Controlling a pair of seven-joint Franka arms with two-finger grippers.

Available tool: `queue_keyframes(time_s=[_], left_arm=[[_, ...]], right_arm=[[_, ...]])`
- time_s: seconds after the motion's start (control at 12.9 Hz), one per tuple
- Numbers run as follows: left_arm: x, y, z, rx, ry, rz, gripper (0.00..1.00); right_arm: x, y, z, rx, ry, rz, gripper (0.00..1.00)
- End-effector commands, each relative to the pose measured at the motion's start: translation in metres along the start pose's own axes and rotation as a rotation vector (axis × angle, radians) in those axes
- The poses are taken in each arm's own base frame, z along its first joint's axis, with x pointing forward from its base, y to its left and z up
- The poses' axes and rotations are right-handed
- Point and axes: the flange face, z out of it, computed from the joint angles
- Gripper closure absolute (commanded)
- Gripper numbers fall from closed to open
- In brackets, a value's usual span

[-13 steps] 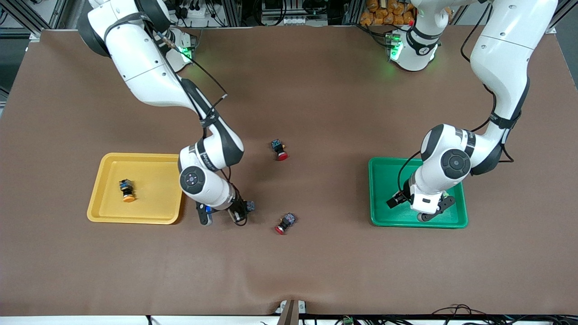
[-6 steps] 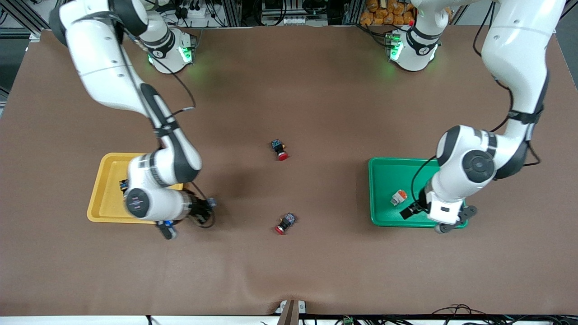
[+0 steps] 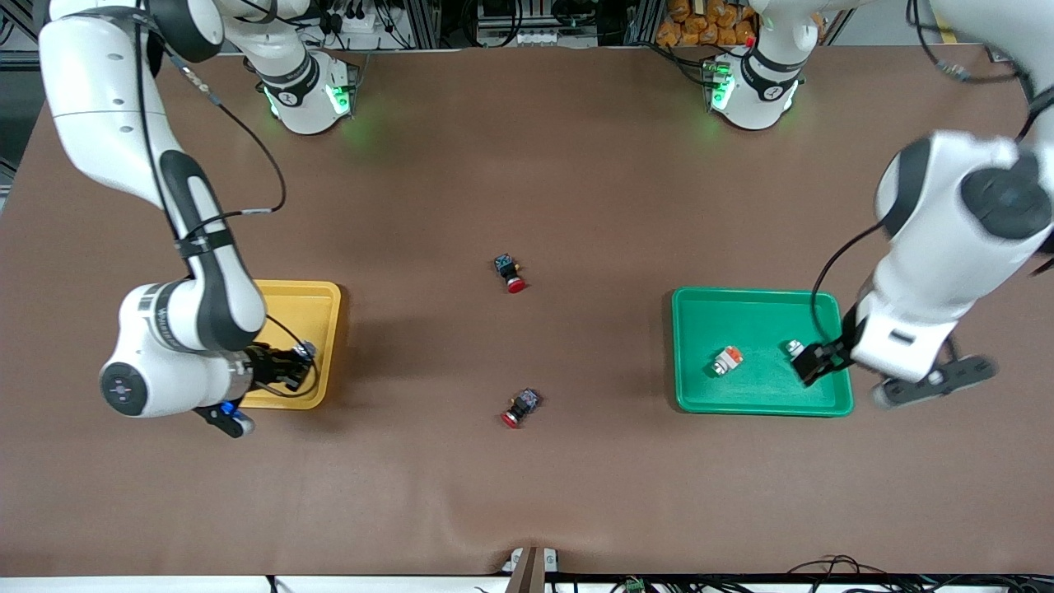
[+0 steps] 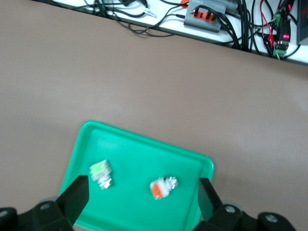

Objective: Place green and yellow buttons in trays

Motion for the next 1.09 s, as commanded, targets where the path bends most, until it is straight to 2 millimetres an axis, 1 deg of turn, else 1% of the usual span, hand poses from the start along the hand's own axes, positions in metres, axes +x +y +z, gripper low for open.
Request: queue_keyframes(time_s=[0.0,0.08,0.16,0.23,0.31,0.39,0.47,0.54,0.62,0.7,0.78,0.85,0.93,1.01], left_arm=[[0.001,-0.008,-0.047,-0.049,-0.033,-0.005,0.0],[0.004,-0.017,-0.052,-0.092,-0.048,-0.011,0.0],[0.003,-0.016,-0.057,-0.116,-0.05,-0.002,0.0],[0.002,-0.02,-0.069,-0.112,-0.037,-0.003,0.0],[-0.002,-0.024,-0.092,-0.125,-0.01,-0.01,0.0],[-0.005,-0.037,-0.108,-0.137,-0.018,-0.031,0.0],[-0.01,-0.049,-0.123,-0.144,-0.032,-0.033,0.0],[-0.013,-0.063,-0.13,-0.131,-0.047,-0.037,0.0],[-0.021,-0.071,-0.137,-0.109,-0.082,-0.036,0.0],[-0.026,-0.084,-0.144,-0.111,-0.11,-0.027,0.0],[-0.032,-0.094,-0.149,-0.124,-0.124,0.004,0.0],[-0.034,-0.118,-0.155,-0.12,-0.126,0.028,0.0],[-0.041,-0.123,-0.154,-0.116,-0.144,0.058,0.0],[-0.052,-0.122,-0.153,-0.108,-0.178,0.069,0.0]], right_arm=[[0.008,0.038,0.01,0.007,-0.037,-0.094,1.0],[0.014,0.049,0.014,0.012,-0.045,-0.114,1.0],[0.016,0.052,0.015,0.014,-0.047,-0.125,0.58],[0.015,0.048,0.013,0.014,-0.045,-0.123,0.01],[0.01,0.039,0.006,0.013,-0.035,-0.13,0.0],[0.008,0.032,-0.002,0.017,-0.021,-0.141,0.0],[0.007,0.023,-0.016,0.027,0.005,-0.157,0.0],[0.002,0.006,-0.029,0.034,0.034,-0.197,0.0],[-0.007,-0.021,-0.056,0.059,0.081,-0.232,0.0],[-0.01,-0.03,-0.083,0.077,0.112,-0.253,0.0],[-0.012,-0.033,-0.107,0.094,0.136,-0.269,0.0],[-0.012,-0.034,-0.132,0.111,0.18,-0.275,0.0],[-0.012,-0.034,-0.15,0.13,0.218,-0.276,0.0],[-0.012,-0.032,-0.164,0.141,0.24,-0.28,0.0]])
